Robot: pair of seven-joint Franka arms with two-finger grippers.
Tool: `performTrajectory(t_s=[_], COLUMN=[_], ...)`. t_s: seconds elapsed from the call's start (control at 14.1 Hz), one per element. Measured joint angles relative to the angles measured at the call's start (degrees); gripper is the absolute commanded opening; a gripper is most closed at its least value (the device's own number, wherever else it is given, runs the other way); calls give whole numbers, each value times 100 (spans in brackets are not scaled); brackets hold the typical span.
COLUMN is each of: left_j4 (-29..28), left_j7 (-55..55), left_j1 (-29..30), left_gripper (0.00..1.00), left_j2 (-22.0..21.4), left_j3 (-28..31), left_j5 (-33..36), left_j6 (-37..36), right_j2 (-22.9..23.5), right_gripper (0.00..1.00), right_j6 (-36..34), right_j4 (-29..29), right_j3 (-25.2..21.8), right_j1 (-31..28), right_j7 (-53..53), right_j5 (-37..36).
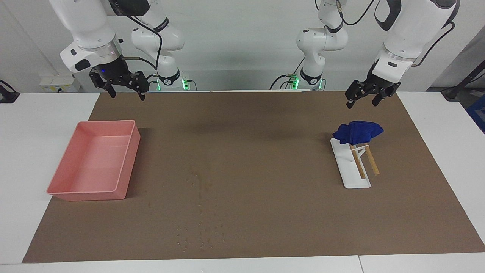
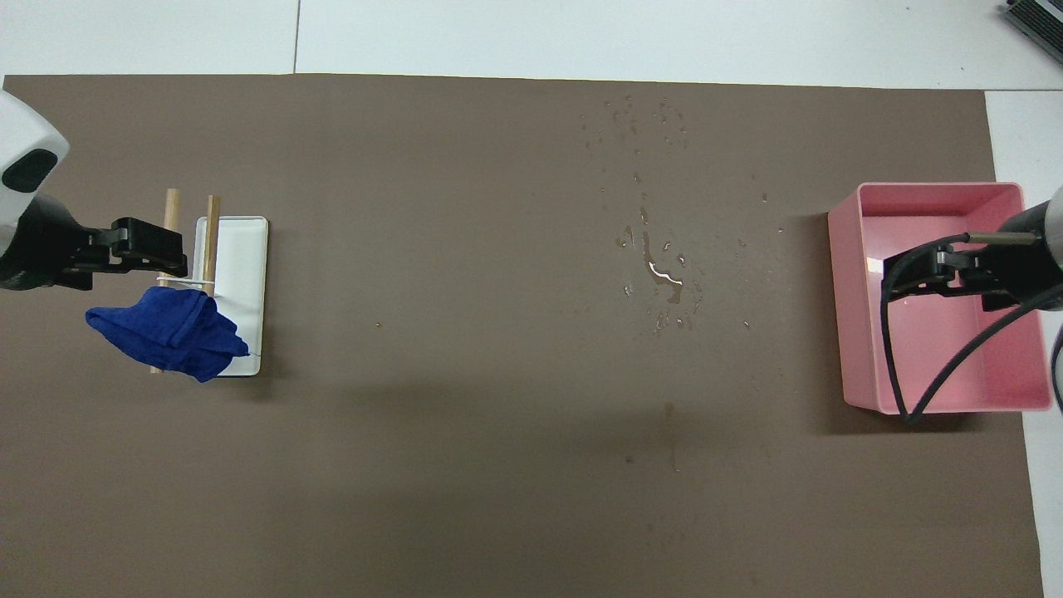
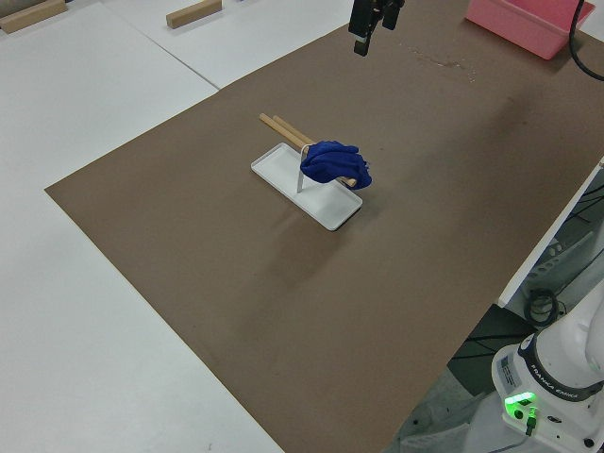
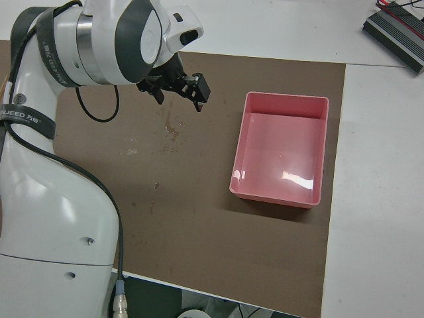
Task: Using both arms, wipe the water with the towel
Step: 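Grasp the blue towel on the white tray with the left gripper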
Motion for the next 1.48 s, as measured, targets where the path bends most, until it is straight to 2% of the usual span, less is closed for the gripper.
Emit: performTrajectory(t_s=[0.57,1.06,1.2,1.34,1.48], left_j4=[0,0,-34,-218,-728], left_j7=[-92,-607,-1116,-1508,-1456], left_j1=[-10,-12,7,190,502], left_gripper=[100,100,100,100,100], left_j2=[0,0,-10,-64,-225], left_j3=[6,31,80,148,186], left_j5=[0,0,4,11,62], left_j6=[0,2,-1,230,860], right_j2=[0,0,0,0,0], right_gripper=[100,100,100,100,100], right_j6=[0,0,-6,-13,-15], right_j4=[0,-15,-20,-38,-46], right_j3=[0,-1,-1,-1,-1], right_j1=[0,0,0,0,0], right_j7=[0,0,0,0,0], right_j5=[0,0,0,0,0])
